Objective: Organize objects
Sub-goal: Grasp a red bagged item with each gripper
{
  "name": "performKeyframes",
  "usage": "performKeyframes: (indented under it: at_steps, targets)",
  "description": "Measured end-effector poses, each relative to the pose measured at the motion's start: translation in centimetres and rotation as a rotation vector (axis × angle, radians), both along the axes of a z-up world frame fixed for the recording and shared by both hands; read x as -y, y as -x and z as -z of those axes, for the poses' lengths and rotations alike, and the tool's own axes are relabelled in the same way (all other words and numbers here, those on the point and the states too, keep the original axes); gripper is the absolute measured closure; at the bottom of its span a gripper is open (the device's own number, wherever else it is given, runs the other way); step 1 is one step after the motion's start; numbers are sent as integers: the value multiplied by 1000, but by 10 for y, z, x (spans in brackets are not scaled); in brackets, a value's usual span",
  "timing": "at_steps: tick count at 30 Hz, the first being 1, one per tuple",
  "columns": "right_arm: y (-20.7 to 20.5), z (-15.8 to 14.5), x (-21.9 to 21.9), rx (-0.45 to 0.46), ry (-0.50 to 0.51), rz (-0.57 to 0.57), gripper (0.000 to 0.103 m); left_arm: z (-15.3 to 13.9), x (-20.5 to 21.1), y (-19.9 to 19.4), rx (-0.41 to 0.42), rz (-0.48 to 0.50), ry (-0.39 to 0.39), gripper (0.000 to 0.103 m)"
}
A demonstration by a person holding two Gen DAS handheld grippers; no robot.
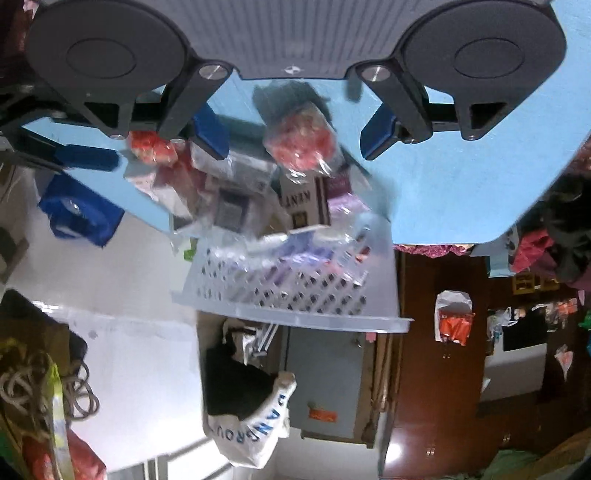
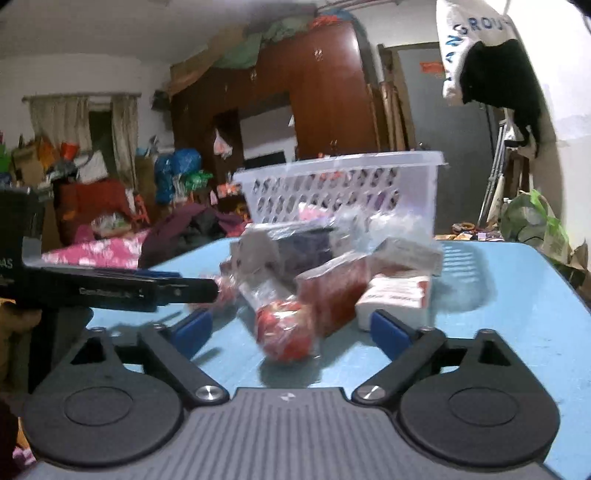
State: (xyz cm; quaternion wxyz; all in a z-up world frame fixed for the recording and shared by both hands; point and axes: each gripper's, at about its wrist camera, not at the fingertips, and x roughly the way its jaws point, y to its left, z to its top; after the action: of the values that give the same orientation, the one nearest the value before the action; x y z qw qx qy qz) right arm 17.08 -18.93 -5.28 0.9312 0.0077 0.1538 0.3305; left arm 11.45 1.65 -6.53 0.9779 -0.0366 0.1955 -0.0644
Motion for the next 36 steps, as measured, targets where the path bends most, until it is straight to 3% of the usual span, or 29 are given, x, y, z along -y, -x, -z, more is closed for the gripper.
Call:
performKeyframes:
  at_steps: [9,11,13,22,31,36]
  targets:
    - [5,14,-11,0,46,27,38,7,20,-11,-16,-54,-107,22]
    - [6,18,-12,-15,48,15,50,10,22,-13,-31,-59,-105,46]
    - [6,20,-12,-9,40,12,55,11,21,-10,-18,-66,-104,52]
    - [18,18,-1,19,20,31,56,11,13,15,84,-67,-49,53]
    - [12,20,8,-6,3,48,56,19,13,12,46,-55,-46,53]
    - [13,20,12,3,-4,54,56,18,12,17,64,-54,-36,53]
